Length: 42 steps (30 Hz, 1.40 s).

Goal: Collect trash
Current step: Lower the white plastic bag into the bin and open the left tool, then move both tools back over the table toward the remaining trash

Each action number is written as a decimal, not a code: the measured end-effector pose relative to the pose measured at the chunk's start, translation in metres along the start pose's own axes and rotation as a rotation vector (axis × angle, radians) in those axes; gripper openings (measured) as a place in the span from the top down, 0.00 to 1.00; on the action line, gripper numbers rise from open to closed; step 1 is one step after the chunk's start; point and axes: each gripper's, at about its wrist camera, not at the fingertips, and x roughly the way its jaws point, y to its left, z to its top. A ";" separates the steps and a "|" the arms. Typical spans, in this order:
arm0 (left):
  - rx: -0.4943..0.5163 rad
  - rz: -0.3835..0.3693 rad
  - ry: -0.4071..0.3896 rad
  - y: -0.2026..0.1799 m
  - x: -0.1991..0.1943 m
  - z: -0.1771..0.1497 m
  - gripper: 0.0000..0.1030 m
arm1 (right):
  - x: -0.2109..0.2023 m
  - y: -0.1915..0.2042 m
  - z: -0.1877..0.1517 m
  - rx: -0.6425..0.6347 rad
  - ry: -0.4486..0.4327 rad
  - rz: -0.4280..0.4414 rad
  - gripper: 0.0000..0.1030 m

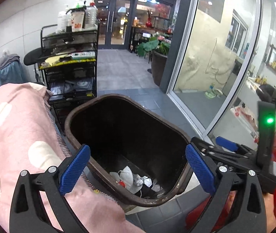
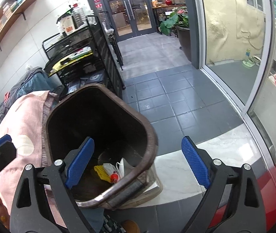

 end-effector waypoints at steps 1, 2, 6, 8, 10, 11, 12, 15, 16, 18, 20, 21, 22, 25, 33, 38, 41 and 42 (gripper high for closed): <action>-0.001 0.004 -0.015 0.001 -0.006 0.000 0.06 | -0.001 0.004 0.000 -0.008 -0.004 0.011 0.13; -0.001 0.009 -0.030 0.002 -0.013 0.000 0.06 | -0.002 0.007 0.000 -0.014 -0.006 0.017 0.13; -0.004 0.032 -0.084 0.008 -0.039 0.000 0.06 | -0.009 0.025 0.000 -0.048 -0.021 0.063 0.13; -0.018 0.044 -0.107 0.012 -0.052 -0.001 0.06 | -0.013 0.034 -0.001 -0.070 -0.027 0.084 0.13; -0.028 0.060 -0.125 0.016 -0.062 -0.004 0.06 | -0.017 0.045 -0.002 -0.093 -0.033 0.111 0.13; -0.029 0.070 -0.132 0.018 -0.067 -0.006 0.06 | -0.019 0.051 -0.003 -0.107 -0.037 0.128 0.13; -0.029 0.082 -0.137 0.021 -0.072 -0.008 0.06 | -0.021 0.057 -0.003 -0.121 -0.040 0.139 0.13; -0.035 0.133 -0.161 0.030 -0.086 -0.015 0.06 | -0.026 0.075 -0.004 -0.158 -0.051 0.174 0.13; -0.042 0.151 -0.170 0.034 -0.091 -0.018 0.06 | -0.028 0.081 -0.005 -0.169 -0.053 0.192 0.13; -0.058 0.170 -0.181 0.042 -0.100 -0.024 0.06 | -0.032 0.095 -0.006 -0.200 -0.054 0.223 0.12; -0.081 0.188 -0.193 0.051 -0.111 -0.031 0.06 | -0.036 0.108 -0.009 -0.231 -0.054 0.249 0.12; -0.091 0.197 -0.200 0.055 -0.116 -0.034 0.06 | -0.037 0.114 -0.010 -0.246 -0.053 0.264 0.12; -0.102 0.210 -0.208 0.059 -0.122 -0.037 0.06 | -0.039 0.122 -0.012 -0.263 -0.052 0.281 0.12; -0.129 0.261 -0.224 0.073 -0.138 -0.047 0.06 | -0.044 0.144 -0.017 -0.311 -0.045 0.330 0.12; -0.251 0.446 -0.241 0.122 -0.183 -0.080 0.06 | -0.055 0.211 -0.039 -0.421 -0.008 0.452 0.11; -0.349 0.550 -0.221 0.158 -0.212 -0.107 0.06 | -0.063 0.257 -0.056 -0.498 0.022 0.531 0.10; -0.388 0.600 -0.201 0.177 -0.227 -0.126 0.06 | -0.067 0.286 -0.069 -0.552 0.044 0.572 0.10; -0.398 0.609 -0.199 0.183 -0.231 -0.132 0.06 | -0.068 0.294 -0.073 -0.573 0.052 0.581 0.10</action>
